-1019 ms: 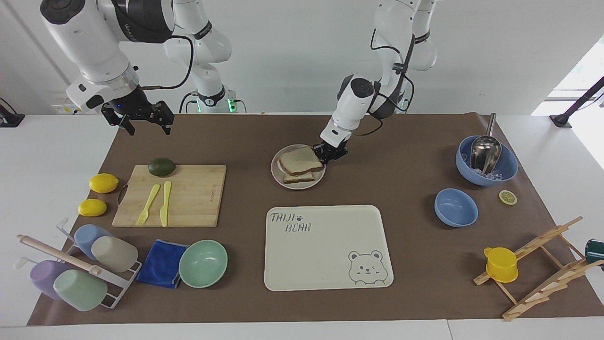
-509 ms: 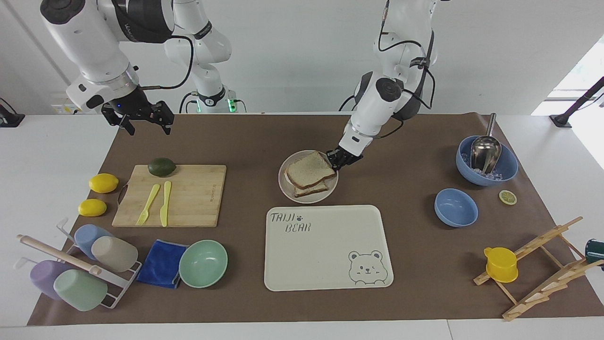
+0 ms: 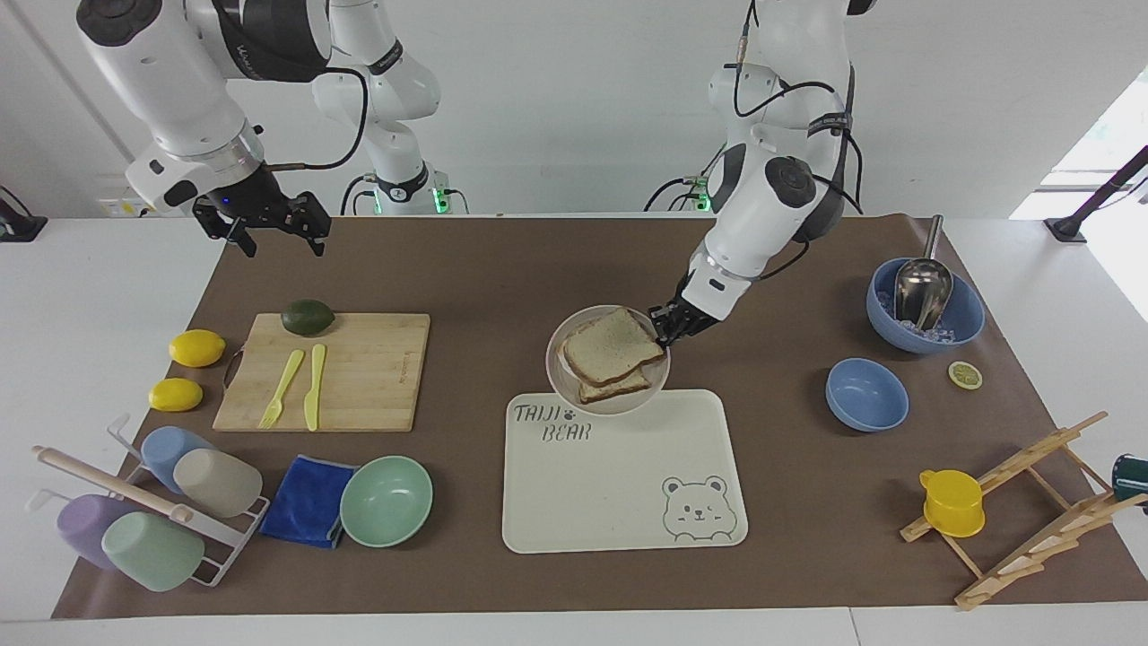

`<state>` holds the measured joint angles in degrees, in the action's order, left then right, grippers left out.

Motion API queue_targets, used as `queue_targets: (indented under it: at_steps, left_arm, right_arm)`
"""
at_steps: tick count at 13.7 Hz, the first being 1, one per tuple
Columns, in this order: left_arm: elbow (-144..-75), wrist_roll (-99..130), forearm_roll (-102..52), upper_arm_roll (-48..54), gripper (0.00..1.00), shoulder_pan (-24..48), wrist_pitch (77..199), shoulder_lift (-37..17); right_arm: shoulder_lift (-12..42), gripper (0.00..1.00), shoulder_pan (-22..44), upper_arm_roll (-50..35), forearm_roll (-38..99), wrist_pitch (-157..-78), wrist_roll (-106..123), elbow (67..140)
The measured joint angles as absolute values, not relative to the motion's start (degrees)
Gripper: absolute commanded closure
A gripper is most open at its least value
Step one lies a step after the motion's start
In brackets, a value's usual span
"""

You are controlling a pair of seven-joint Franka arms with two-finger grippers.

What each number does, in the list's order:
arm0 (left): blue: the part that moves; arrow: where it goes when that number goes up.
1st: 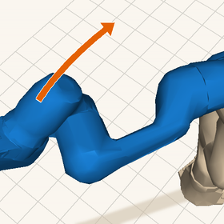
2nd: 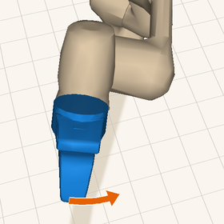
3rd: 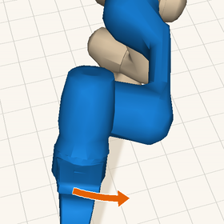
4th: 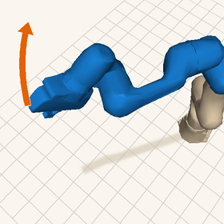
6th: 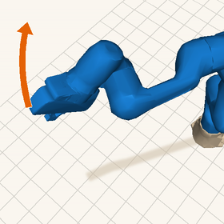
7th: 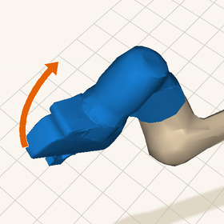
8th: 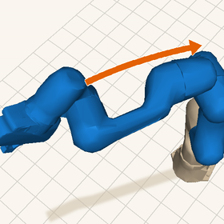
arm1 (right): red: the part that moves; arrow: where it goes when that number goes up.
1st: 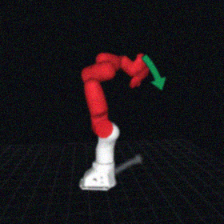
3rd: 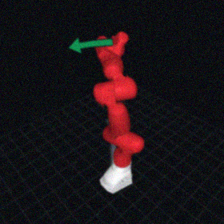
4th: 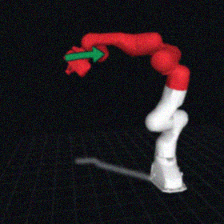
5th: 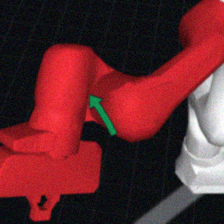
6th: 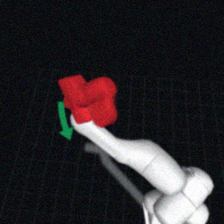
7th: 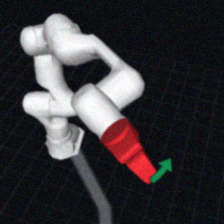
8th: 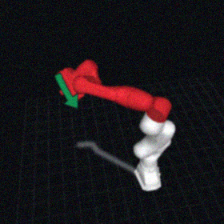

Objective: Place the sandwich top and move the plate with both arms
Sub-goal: 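Slide the plate with the left gripper onto the bear tray, then set the plate down on the tray and open the left gripper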

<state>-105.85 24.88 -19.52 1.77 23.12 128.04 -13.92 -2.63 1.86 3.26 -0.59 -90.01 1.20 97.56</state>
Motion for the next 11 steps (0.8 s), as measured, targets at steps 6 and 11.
queue_targets:
  at_steps: [6, 11]
  left_arm:
    - [-95.2, 23.3, -19.4, 1.8, 1.00, 21.4, 126.7, -24.7]
    - [-91.8, 17.5, -19.3, 1.7, 1.00, 21.2, 127.8, -29.6]
  right_arm:
    - [-2.6, 0.00, 1.9, 3.3, -0.6, -90.0, 1.2, 97.6]
    - [-2.6, 0.00, 1.9, 3.3, -0.6, -90.0, 1.2, 97.6]
